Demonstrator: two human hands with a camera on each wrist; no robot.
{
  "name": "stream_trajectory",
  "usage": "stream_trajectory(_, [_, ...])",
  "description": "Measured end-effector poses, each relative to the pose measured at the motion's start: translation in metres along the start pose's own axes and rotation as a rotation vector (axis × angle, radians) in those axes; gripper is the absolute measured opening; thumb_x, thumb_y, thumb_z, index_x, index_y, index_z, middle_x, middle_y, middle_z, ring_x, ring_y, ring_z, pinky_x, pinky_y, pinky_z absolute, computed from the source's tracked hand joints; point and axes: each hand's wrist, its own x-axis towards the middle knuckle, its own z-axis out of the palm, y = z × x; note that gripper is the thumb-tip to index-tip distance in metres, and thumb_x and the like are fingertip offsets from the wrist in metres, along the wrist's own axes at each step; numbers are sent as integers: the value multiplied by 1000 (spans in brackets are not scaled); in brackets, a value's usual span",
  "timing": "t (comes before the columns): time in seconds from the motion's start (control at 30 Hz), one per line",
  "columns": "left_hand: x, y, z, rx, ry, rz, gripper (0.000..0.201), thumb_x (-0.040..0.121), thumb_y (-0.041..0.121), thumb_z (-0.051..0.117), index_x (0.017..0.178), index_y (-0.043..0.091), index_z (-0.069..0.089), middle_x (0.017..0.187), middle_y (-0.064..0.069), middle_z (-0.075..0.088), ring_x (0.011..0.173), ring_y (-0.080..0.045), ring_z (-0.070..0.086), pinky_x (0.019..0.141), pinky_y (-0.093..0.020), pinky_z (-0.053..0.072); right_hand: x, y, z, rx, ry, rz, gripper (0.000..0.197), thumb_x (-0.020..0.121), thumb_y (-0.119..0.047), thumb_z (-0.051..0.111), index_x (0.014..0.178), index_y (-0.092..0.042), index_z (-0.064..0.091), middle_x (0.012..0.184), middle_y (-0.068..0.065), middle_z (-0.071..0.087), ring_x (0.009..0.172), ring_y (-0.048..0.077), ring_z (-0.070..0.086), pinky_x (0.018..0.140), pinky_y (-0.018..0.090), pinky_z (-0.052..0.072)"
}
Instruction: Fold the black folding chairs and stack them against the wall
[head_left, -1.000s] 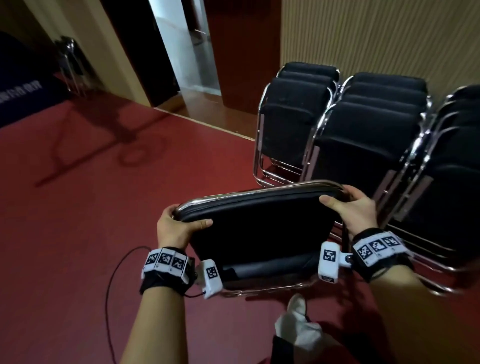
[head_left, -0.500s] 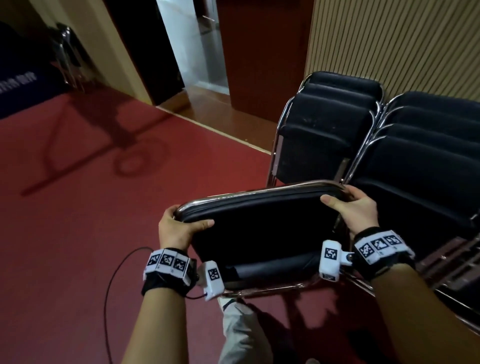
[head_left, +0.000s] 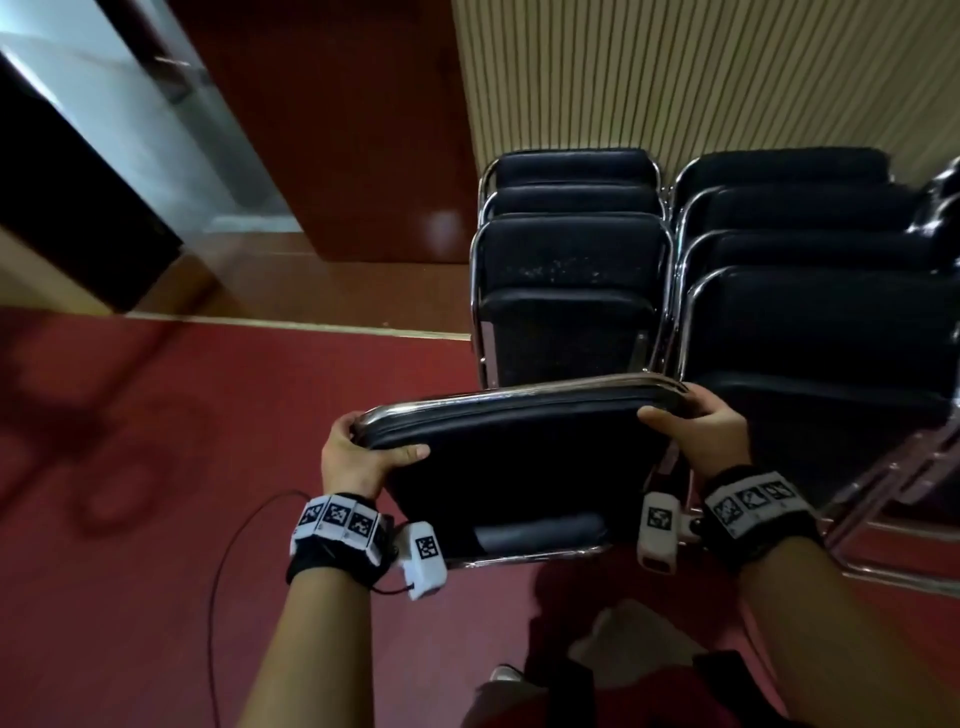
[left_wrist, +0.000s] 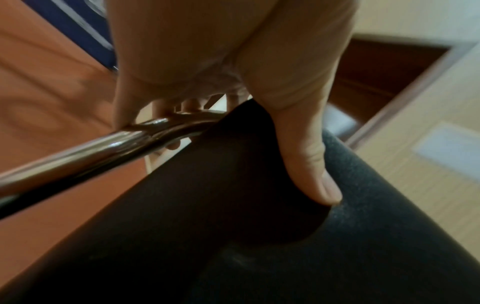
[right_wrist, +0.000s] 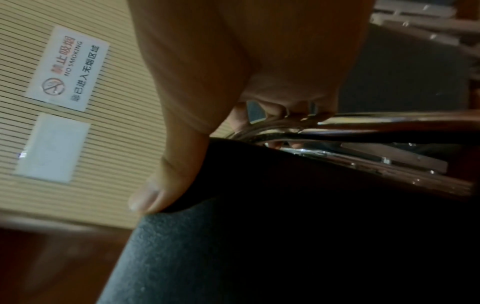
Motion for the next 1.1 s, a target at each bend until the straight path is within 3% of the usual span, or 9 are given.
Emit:
stream_trajectory(0.2, [91,23,57,73,-120,4,83,49,7,98,119,15,56,109,-2,65,102,-21,64,89,-29,50,65,4,18,-44,130,53,41,65,-14,90,101,-19,71,98,4,73,88,15,68,80,27,54])
stream_trajectory(0.37, [149,22,103,85,-159,-56,83,44,7,99,115,15,57,109,-4,68,102,-23,67,89,-31,53,119,6,24,-78,206,158,76,61,-20,92,129,-11,61,115,4,66,107,19,63,96,33,52])
stream_trajectory(0.47, [175,19,128,100,-198,-81,87,40,12,101,116,16,57,109,-3,69,101,-22,67,89,-32,54,143,1,24,-103,192,200,50,68,-15,88,110,-19,61,95,-9,63,93,11,60,83,23,48])
stream_trajectory(0.6, [208,21,150,142,-244,-117,106,18,38,102,113,23,59,108,1,70,101,-21,68,96,-42,55,152,-6,27,-152,214,221,44,71,-13,86,103,-27,58,82,-15,58,75,1,56,67,12,41])
stream_trajectory(0.77, [239,21,171,199,-303,-165,120,0,55,95,111,26,60,107,3,71,99,-21,69,94,-42,56,172,7,31,-231,254,251,62,67,-21,89,123,-15,64,102,-3,63,95,13,58,85,23,42])
stream_trajectory(0.83, [252,22,179,216,-328,-171,117,2,54,96,110,26,60,106,3,71,99,-20,69,94,-41,56,178,8,35,-224,259,281,52,69,-21,88,115,-20,65,97,-5,63,92,13,57,83,22,41])
stream_trajectory(0.97, [273,34,193,261,-376,-182,88,35,23,102,111,21,57,103,4,68,101,-21,66,91,-34,54,196,7,48,-222,268,310,35,63,-26,91,91,-24,69,85,-10,69,85,12,65,73,19,46])
stream_trajectory(1.0, [280,37,198,257,-390,-185,89,35,24,102,111,21,57,104,4,68,101,-21,66,93,-35,54,202,8,50,-195,289,321,37,61,-26,92,90,-25,70,87,-7,72,87,13,67,77,21,49])
stream_trajectory(1.1, [303,44,213,245,-432,-194,108,12,45,99,110,23,58,105,3,70,98,-20,68,94,-40,56,219,12,54,-119,346,345,39,59,-21,93,90,-26,70,91,-4,73,92,16,68,86,28,52])
